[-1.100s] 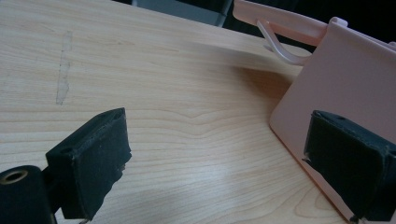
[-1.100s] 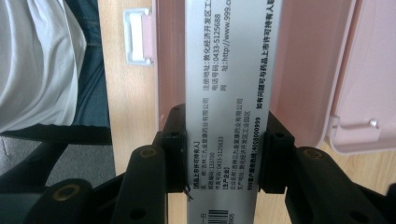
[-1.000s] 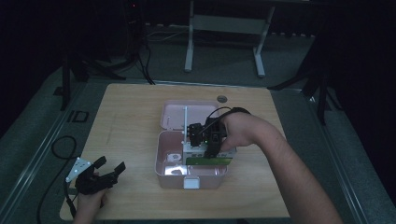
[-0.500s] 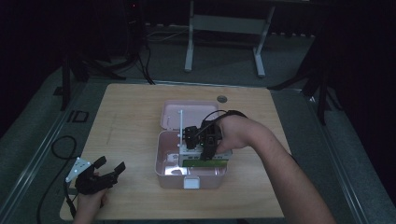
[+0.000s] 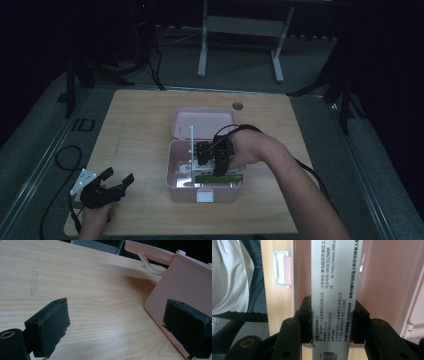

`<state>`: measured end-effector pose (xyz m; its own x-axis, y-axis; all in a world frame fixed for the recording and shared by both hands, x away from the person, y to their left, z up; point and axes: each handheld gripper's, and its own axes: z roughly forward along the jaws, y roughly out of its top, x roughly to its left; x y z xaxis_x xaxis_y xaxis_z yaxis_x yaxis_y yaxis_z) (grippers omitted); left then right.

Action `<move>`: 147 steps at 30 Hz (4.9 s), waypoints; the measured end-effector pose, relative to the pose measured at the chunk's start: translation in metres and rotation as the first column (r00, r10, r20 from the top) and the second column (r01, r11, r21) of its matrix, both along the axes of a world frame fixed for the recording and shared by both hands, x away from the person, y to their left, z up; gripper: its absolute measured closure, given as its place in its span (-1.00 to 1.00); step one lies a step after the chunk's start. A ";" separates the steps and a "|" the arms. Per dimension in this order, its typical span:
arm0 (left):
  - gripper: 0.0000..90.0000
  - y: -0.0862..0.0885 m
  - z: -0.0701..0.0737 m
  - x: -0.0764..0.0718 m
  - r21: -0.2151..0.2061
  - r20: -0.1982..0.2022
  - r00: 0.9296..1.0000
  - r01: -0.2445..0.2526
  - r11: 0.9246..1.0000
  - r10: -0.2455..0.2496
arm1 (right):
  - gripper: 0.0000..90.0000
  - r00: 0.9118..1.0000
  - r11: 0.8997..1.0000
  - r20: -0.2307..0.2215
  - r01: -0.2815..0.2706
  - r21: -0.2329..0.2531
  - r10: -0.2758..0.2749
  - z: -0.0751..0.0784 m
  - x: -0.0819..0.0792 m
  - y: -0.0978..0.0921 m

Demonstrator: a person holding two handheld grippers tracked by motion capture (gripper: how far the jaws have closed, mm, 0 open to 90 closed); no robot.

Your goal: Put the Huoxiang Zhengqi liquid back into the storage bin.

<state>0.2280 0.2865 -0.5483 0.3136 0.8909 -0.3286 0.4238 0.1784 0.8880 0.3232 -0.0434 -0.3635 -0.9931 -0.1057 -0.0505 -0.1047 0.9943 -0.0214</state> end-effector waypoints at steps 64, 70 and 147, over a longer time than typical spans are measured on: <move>-0.84 -0.001 0.000 0.001 0.009 -0.005 1.000 0.013 1.000 -0.013 | 0.37 0.999 0.999 -0.021 0.032 0.004 -0.032 -0.085 0.010 0.000; -0.84 -0.001 0.000 0.001 0.008 -0.004 1.000 0.012 1.000 -0.012 | 0.36 0.999 0.999 -0.028 0.038 0.009 -0.038 -0.090 0.012 -0.002; -0.84 0.000 0.000 0.000 0.002 0.001 1.000 -0.001 1.000 0.001 | -0.74 0.948 0.866 0.098 0.232 0.444 -0.304 -0.017 0.023 -0.061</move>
<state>0.2280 0.2865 -0.5481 0.3130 0.8920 -0.3262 0.4223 0.1770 0.8890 0.3457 -0.1041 -0.3805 -0.9545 0.2306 -0.1889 0.1361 0.9010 0.4119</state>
